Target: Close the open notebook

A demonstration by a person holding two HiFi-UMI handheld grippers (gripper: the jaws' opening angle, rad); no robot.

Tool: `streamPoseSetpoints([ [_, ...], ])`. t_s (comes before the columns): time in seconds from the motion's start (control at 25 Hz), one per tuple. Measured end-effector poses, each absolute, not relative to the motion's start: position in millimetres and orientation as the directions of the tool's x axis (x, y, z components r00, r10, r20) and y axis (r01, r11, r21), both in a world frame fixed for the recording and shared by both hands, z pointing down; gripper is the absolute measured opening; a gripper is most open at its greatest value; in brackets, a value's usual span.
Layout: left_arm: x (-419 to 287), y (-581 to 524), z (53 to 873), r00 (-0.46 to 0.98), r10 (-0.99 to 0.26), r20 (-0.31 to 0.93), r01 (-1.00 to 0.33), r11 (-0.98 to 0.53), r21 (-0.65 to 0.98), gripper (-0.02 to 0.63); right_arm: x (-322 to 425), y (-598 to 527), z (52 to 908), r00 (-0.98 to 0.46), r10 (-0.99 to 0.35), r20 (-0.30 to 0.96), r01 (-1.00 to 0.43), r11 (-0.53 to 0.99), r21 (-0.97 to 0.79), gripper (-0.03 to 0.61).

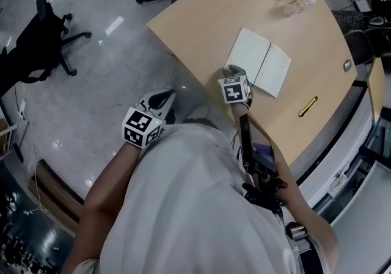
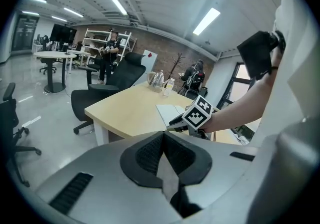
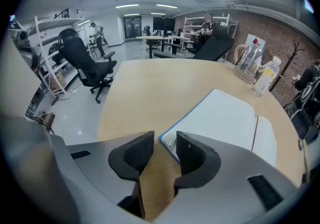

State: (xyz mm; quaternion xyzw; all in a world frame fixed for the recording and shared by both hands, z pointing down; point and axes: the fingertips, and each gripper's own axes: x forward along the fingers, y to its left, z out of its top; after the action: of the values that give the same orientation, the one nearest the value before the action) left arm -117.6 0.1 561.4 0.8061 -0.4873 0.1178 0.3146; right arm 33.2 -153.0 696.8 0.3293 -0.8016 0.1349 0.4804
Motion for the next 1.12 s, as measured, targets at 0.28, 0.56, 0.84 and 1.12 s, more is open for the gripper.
streamPoseSetpoints([
  [0.28, -127, -8, 561, 0.51, -0.709, 0.488, -0.853, -0.344, 0.391, 0.005, 34, -153, 699, -0.296, -0.377, 0.878, -0.685, 0.725, 0.081, 0.12],
  [0.56, -120, -15, 560, 0.529, -0.699, 0.482, -0.843, -0.367, 0.393, 0.005, 42, -159, 698, -0.333, -0.352, 0.875, -0.715, 0.699, 0.009, 0.023],
  [0.84, -114, -15, 562, 0.552, -0.68, 0.482, -0.831, -0.397, 0.391, 0.005, 46, -158, 653, -0.453, -0.442, 0.774, -0.767, 0.636, -0.085, 0.021],
  [1.12, -85, -26, 559, 0.621, -0.623, 0.475, -0.784, -0.489, 0.383, 0.005, 87, -156, 586, -0.51, -0.597, 0.62, -0.827, 0.537, -0.163, 0.021],
])
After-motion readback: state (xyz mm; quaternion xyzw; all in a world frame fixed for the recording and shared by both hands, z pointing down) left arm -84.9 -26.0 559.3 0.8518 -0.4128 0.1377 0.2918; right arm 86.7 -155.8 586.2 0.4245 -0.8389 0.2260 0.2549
